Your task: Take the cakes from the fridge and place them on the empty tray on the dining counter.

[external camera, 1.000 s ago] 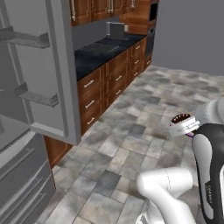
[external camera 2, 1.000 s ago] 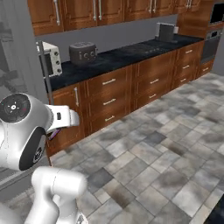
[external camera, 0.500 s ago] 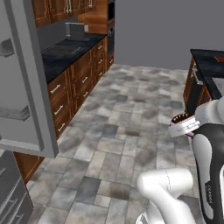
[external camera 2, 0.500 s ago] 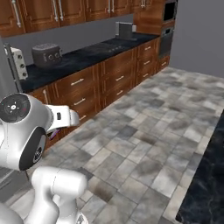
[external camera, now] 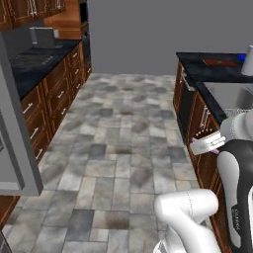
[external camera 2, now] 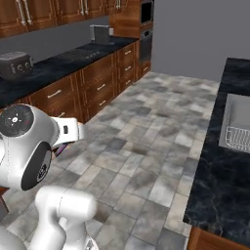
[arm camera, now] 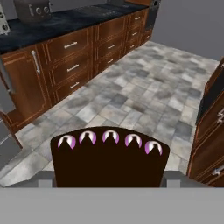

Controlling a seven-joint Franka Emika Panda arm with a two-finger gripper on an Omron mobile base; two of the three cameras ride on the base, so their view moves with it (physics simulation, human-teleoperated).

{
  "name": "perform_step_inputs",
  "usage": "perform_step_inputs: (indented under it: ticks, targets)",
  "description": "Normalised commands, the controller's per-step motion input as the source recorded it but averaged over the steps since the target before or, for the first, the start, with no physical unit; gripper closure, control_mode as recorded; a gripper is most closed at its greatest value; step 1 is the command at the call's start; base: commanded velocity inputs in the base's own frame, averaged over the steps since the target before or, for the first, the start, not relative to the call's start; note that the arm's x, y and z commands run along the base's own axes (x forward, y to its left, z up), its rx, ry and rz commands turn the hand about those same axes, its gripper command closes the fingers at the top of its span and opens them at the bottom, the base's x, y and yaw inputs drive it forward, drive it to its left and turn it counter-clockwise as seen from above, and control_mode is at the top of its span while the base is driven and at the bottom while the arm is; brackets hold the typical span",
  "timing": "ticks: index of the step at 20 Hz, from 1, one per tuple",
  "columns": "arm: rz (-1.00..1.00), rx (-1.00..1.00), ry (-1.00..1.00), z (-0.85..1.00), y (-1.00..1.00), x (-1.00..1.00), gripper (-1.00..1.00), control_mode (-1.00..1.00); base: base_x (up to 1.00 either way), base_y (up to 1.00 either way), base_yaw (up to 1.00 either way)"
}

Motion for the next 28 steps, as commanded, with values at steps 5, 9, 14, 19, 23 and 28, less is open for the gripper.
perform_step_inputs:
  ticks: [5, 9, 14, 19, 23, 28]
  targets:
    - [0.00, 0.00, 0.00, 0.00, 0.00, 0.00, 1.00, 1.00, -0.09, 0.00, -0.35]
    - [0.00, 0.00, 0.00, 0.00, 0.00, 0.00, 1.00, 1.00, 0.00, 0.06, -0.31]
    - [0.00, 0.00, 0.00, 0.00, 0.00, 0.00, 1.00, 1.00, 0.00, 0.11, -0.30]
    - [0.00, 0.00, 0.00, 0.00, 0.00, 0.00, 1.00, 1.00, 0.00, 0.22, -0.25]
    - [0.00, 0.00, 0.00, 0.00, 0.00, 0.00, 1.00, 1.00, -0.11, 0.06, -0.24]
    - [0.00, 0.00, 0.00, 0.00, 0.00, 0.00, 1.00, 1.00, -0.37, 0.00, -0.23]
